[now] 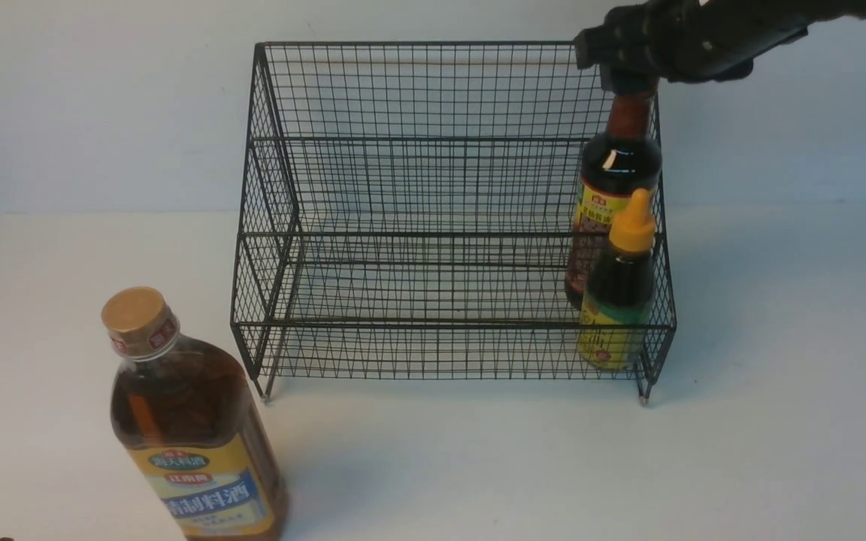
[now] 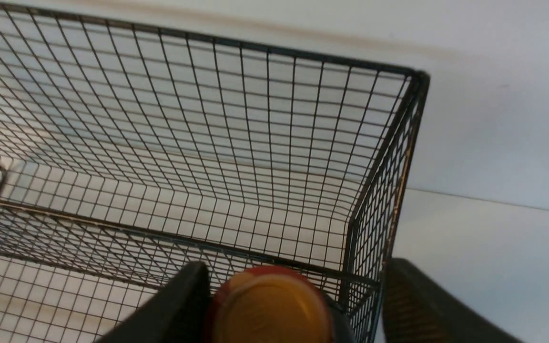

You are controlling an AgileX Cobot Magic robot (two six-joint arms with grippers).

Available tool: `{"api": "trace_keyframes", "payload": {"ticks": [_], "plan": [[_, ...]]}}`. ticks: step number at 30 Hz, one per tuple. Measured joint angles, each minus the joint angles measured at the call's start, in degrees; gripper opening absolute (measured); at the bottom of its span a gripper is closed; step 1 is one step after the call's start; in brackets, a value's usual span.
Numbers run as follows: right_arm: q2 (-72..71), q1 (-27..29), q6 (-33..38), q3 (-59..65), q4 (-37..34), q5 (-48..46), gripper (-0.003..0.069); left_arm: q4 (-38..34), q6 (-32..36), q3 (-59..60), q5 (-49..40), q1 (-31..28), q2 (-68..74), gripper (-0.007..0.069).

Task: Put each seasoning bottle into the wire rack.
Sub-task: Use the right arm to put the condiment bottle back on the shelf, then use the left arm to grab the condiment bottle closest to it

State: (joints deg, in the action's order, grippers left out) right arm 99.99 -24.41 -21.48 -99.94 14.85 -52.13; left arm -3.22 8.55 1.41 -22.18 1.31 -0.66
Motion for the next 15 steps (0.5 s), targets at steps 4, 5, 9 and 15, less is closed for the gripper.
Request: {"api": "trace_keyframes", "payload": {"ticks": [4, 5, 9, 15], "plan": [[-2.0, 0.0, 0.0, 0.0, 0.1, -1.0, 0.0525, 0.0, 0.0, 0.0, 0.0, 0.0, 0.0, -0.0008], [-2.4, 0.0, 0.0, 0.0, 0.1, -1.3, 0.0528, 0.0, 0.0, 0.0, 0.0, 0.0, 0.0, -0.0008], [-6.4, 0.0, 0.0, 0.0, 0.2, -2.8, 0.0531, 0.0, 0.0, 0.0, 0.0, 0.0, 0.0, -0.0008], [-15.2, 0.0, 1.6, -0.1, 0.2, -6.2, 0.0524, 0.0, 0.0, 0.0, 0.0, 0.0, 0.0, -0.0008]]}}
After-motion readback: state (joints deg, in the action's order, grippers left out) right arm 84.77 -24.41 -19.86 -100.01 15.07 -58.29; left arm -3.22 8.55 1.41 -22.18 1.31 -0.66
